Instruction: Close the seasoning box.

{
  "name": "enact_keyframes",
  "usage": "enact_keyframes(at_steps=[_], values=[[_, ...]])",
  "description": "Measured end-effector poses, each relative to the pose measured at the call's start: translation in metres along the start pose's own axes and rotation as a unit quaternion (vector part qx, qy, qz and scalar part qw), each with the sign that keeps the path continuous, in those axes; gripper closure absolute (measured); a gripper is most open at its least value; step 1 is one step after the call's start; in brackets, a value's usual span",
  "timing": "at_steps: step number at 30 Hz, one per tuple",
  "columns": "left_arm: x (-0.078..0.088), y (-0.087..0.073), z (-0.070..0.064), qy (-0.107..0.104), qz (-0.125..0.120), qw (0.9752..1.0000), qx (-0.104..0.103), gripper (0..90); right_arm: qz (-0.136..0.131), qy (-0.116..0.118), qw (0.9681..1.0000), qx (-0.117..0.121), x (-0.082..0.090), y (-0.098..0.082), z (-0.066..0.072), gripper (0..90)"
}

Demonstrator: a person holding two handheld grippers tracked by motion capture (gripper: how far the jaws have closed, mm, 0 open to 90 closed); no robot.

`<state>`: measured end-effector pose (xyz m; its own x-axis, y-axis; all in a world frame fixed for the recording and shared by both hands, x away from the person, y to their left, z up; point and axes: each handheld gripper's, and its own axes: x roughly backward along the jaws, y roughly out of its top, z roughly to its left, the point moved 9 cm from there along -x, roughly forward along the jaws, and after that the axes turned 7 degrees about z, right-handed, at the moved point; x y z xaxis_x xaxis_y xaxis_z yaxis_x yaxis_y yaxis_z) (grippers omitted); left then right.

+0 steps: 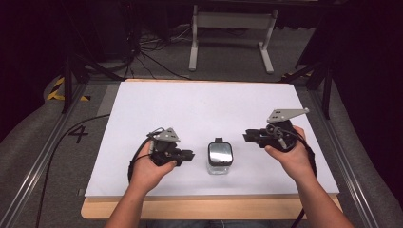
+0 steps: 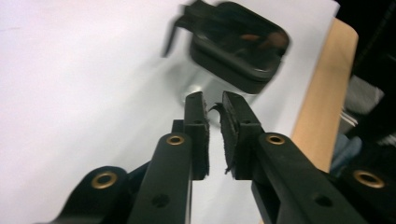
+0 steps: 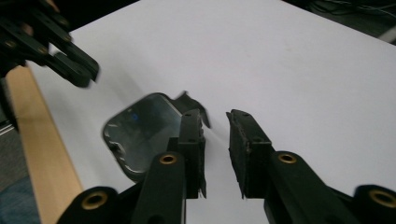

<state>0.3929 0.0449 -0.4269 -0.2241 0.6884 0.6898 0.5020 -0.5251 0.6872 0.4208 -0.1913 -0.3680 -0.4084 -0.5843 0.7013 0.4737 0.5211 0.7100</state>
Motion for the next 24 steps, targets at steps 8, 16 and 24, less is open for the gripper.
enact_keyframes(at_steps=[8,16,24], values=[[0.019,-0.012,0.044,0.050,-0.043,0.9967,0.048,68.0,-0.001,-0.066,0.9958,-0.064,0.013,-0.043,-0.059,63.7],[0.009,-0.036,0.082,0.095,-0.023,0.9919,0.081,64.4,0.029,-0.092,0.9903,-0.101,-0.002,-0.084,-0.091,61.1],[-0.008,-0.058,0.106,0.103,0.004,0.9893,0.103,58.2,0.039,-0.098,0.9888,-0.106,-0.021,-0.116,-0.109,58.4]])
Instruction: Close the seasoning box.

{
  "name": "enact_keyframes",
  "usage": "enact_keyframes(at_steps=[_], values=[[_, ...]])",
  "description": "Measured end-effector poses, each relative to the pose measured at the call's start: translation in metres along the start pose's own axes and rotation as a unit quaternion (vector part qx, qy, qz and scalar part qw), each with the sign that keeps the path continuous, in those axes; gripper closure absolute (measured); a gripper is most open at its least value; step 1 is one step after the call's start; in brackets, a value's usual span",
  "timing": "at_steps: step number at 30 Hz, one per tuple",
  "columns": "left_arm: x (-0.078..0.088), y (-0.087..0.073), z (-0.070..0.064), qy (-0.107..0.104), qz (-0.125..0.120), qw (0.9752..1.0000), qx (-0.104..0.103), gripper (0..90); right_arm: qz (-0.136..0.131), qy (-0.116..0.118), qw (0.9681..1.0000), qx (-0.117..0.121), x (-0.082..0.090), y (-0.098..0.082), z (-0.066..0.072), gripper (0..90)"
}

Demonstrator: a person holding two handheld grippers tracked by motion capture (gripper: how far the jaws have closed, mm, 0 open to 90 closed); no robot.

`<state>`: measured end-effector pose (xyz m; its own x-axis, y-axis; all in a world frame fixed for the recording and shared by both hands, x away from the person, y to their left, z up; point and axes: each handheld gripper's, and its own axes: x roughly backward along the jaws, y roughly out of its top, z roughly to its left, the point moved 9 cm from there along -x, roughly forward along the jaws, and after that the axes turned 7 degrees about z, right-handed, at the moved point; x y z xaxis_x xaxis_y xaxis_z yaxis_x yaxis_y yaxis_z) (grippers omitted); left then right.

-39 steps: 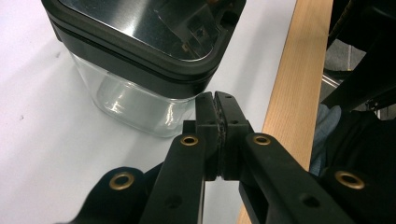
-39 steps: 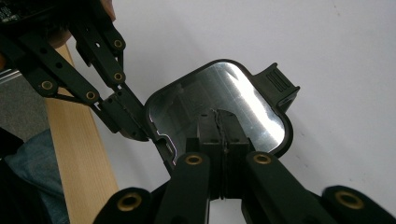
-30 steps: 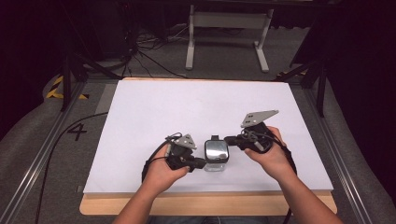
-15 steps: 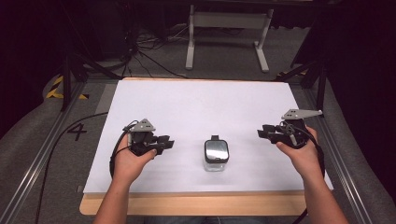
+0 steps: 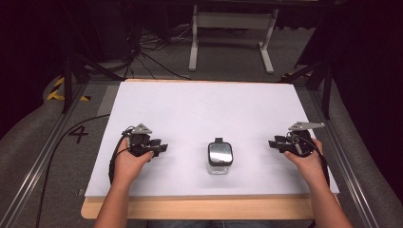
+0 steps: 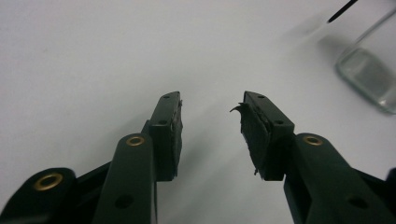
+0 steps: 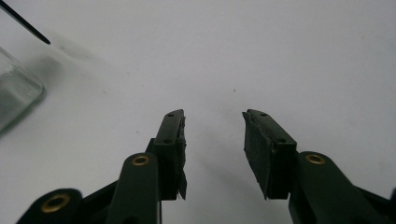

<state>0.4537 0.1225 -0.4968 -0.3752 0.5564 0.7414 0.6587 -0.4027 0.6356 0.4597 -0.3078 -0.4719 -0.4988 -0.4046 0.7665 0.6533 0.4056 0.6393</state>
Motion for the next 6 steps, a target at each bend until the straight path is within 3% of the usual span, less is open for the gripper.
enact_keyframes(at_steps=[6], values=[[-0.0029,0.0019,0.0008,0.007,-0.010,0.9999,-0.001,49.9,-0.006,-0.007,1.0000,0.004,-0.0104,-0.0045,-0.0019,51.2]])
